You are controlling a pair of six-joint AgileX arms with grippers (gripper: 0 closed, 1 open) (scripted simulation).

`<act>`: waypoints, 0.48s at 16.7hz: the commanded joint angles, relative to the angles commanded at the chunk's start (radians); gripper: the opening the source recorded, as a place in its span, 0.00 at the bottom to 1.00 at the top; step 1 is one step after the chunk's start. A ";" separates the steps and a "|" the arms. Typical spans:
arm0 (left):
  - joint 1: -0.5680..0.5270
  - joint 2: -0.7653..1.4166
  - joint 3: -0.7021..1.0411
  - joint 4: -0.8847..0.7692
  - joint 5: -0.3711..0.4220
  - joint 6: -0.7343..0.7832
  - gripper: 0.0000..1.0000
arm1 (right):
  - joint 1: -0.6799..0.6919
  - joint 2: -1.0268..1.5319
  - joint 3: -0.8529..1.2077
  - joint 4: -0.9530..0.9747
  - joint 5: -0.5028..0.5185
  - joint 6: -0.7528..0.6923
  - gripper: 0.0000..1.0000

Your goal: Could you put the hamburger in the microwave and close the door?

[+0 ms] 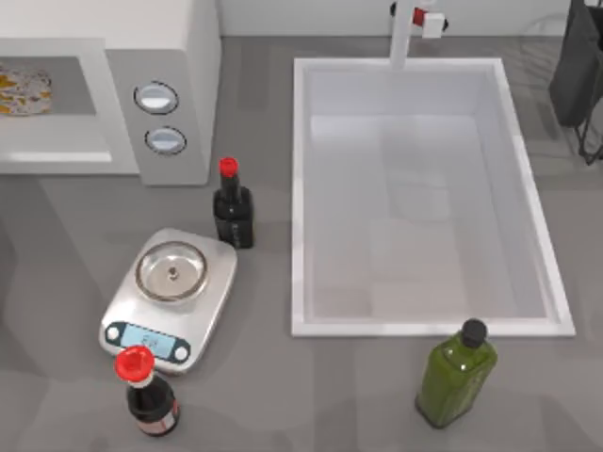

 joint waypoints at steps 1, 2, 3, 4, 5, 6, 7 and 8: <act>0.000 0.000 0.000 0.000 0.000 0.000 0.00 | 0.000 0.000 0.000 0.000 0.000 0.000 1.00; 0.000 0.000 0.000 0.000 0.000 0.000 0.00 | 0.000 0.000 0.000 0.000 0.000 0.000 1.00; 0.006 0.004 0.000 -0.003 0.004 0.001 0.00 | 0.000 0.000 0.000 0.000 0.000 0.000 1.00; 0.003 0.001 -0.003 -0.002 0.002 -0.002 0.00 | 0.000 0.000 0.000 0.000 0.000 0.000 1.00; -0.010 -0.012 -0.015 0.004 -0.005 -0.015 0.00 | 0.000 0.000 0.000 0.000 0.000 0.000 1.00; -0.034 -0.036 -0.034 0.013 -0.017 -0.035 0.00 | 0.000 0.000 0.000 0.000 0.000 0.000 1.00; -0.065 -0.069 -0.061 0.024 -0.034 -0.062 0.00 | 0.000 0.000 0.000 0.000 0.000 0.000 1.00; -0.101 -0.107 -0.094 0.035 -0.054 -0.095 0.00 | 0.000 0.000 0.000 0.000 0.000 0.000 1.00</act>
